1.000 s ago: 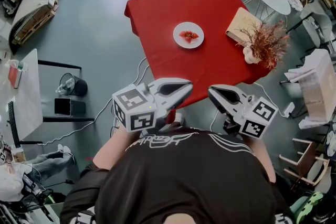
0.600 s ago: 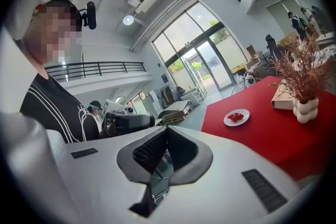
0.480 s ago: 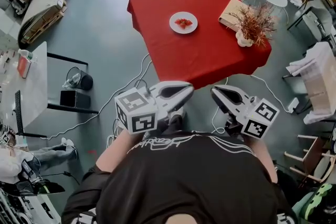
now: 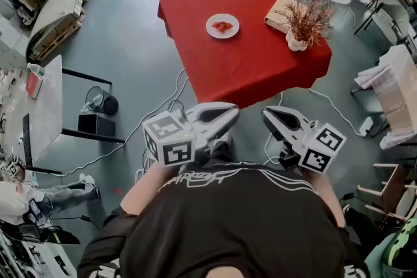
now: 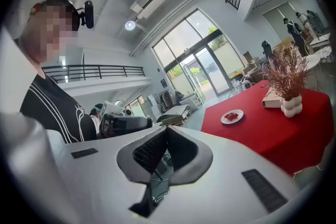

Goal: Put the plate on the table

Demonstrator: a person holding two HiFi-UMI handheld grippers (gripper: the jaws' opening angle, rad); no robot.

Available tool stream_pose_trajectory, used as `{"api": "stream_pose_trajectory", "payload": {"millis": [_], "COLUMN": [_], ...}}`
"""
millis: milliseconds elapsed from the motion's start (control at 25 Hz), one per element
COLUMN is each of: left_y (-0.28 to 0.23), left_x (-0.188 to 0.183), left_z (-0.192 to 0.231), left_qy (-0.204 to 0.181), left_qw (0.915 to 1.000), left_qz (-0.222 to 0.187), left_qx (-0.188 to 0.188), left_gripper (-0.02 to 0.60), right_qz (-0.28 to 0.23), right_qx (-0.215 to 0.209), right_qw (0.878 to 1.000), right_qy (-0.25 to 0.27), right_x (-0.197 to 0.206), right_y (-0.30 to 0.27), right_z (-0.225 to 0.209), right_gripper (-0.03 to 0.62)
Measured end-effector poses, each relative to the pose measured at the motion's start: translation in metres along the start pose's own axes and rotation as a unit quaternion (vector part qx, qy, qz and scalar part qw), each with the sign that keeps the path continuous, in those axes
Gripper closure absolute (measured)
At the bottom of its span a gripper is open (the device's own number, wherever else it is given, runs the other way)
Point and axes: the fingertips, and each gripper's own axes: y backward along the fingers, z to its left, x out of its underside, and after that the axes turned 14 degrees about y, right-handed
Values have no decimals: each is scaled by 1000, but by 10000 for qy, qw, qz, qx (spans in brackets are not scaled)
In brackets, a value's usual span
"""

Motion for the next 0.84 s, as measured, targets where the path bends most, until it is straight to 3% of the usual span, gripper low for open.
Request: {"api": "stream_pose_trajectory", "payload": {"millis": [840], "left_y": [-13], "left_x": [34], "left_z": [-28], "left_qy": [353], "left_qw": [9992], "left_qz": [74], "left_qx": [179], "left_gripper": [575], "right_qz": [-30], "right_qx": [228], "right_qw": [9997], "right_qy": [17], "right_x": [14], "right_y": [46], "right_z": [21], "right_gripper": [588]}}
